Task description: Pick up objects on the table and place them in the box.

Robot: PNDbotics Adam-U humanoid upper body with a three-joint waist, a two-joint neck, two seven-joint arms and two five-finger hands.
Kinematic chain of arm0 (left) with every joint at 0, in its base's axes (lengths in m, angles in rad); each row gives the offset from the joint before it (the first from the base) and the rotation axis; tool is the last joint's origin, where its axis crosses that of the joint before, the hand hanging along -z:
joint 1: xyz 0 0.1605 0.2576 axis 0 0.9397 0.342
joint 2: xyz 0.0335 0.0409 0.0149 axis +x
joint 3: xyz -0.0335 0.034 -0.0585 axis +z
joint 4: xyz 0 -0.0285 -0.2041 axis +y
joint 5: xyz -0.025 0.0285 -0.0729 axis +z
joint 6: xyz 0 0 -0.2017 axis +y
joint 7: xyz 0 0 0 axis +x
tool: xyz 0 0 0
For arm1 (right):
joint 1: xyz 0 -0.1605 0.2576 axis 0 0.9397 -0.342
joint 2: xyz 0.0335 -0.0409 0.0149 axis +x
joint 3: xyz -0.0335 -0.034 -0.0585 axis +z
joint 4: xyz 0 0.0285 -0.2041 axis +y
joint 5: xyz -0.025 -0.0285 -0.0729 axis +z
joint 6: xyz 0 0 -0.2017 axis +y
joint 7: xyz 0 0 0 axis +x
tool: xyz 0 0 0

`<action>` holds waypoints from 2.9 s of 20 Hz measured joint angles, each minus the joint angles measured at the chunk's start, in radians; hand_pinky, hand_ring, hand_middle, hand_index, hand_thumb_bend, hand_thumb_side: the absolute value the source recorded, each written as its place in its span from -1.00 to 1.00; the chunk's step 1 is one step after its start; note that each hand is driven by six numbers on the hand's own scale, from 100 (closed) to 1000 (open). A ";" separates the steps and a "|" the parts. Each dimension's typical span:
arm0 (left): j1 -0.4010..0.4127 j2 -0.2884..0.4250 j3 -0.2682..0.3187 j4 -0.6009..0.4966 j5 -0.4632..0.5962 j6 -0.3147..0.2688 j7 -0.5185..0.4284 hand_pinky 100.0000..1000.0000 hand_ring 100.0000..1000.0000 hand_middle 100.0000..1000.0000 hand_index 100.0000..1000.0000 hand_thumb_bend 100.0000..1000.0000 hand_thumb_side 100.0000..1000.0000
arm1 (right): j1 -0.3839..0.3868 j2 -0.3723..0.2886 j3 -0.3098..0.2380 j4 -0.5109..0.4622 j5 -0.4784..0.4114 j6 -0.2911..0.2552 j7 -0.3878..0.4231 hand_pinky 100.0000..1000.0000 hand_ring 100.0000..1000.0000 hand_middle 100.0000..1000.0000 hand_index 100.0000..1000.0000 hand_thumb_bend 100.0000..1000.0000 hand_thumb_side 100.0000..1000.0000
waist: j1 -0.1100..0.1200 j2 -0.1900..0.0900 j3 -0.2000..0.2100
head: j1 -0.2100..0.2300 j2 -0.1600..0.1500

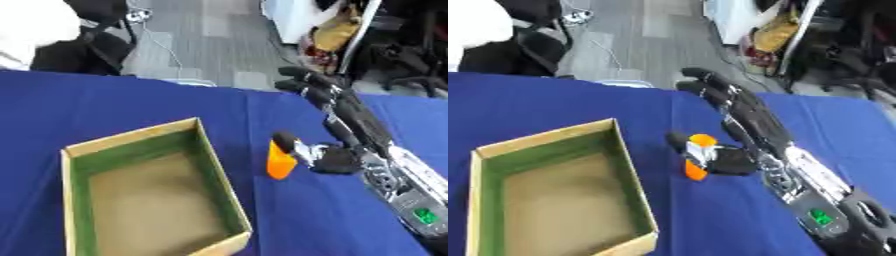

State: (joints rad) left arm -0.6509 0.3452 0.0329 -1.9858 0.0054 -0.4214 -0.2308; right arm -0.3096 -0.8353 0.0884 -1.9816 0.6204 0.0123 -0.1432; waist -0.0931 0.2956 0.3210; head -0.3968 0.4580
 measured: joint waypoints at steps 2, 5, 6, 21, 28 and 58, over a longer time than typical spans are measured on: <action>-0.005 0.000 -0.002 0.000 0.000 0.000 -0.001 0.98 0.67 0.73 0.56 -0.83 0.70 | -0.012 0.000 0.006 0.017 0.011 0.008 -0.008 0.46 0.60 0.79 0.81 0.04 1.00 | -0.001 0.000 0.003 | 0.000 0.000; -0.006 0.000 -0.006 0.000 0.000 0.000 -0.007 0.98 0.67 0.73 0.56 -0.83 0.70 | -0.023 0.000 0.017 0.058 0.036 0.012 -0.028 0.55 0.63 0.81 0.82 0.06 1.00 | -0.003 0.000 0.009 | -0.001 0.000; -0.007 -0.001 -0.008 0.000 0.000 0.001 -0.008 0.98 0.67 0.73 0.56 -0.83 0.70 | -0.026 0.000 0.021 0.074 0.045 0.011 -0.039 0.56 0.63 0.82 0.82 0.07 1.00 | -0.005 0.000 0.011 | -0.002 -0.001; -0.020 -0.001 -0.018 0.000 0.008 0.001 -0.017 0.98 0.67 0.73 0.56 -0.83 0.70 | -0.041 0.051 0.055 0.249 0.131 -0.014 -0.162 0.62 0.66 0.84 0.80 0.16 1.00 | -0.012 0.000 0.019 | -0.008 -0.002; -0.020 -0.001 -0.018 0.000 0.008 0.000 -0.017 0.98 0.67 0.73 0.56 -0.83 0.71 | -0.041 0.074 0.075 0.285 0.158 -0.017 -0.182 0.62 0.65 0.83 0.81 0.20 1.00 | -0.012 0.000 0.017 | -0.007 -0.002; -0.032 -0.009 -0.024 0.000 0.017 0.000 -0.031 0.97 0.68 0.73 0.56 -0.83 0.71 | -0.069 0.070 0.060 0.444 0.183 -0.029 -0.213 0.47 0.61 0.80 0.78 0.17 1.00 | -0.014 0.004 0.027 | -0.021 -0.019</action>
State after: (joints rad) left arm -0.6831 0.3361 0.0085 -1.9858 0.0226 -0.4217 -0.2622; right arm -0.3782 -0.7657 0.1482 -1.5372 0.8039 -0.0165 -0.3560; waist -0.1071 0.3000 0.3478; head -0.4177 0.4390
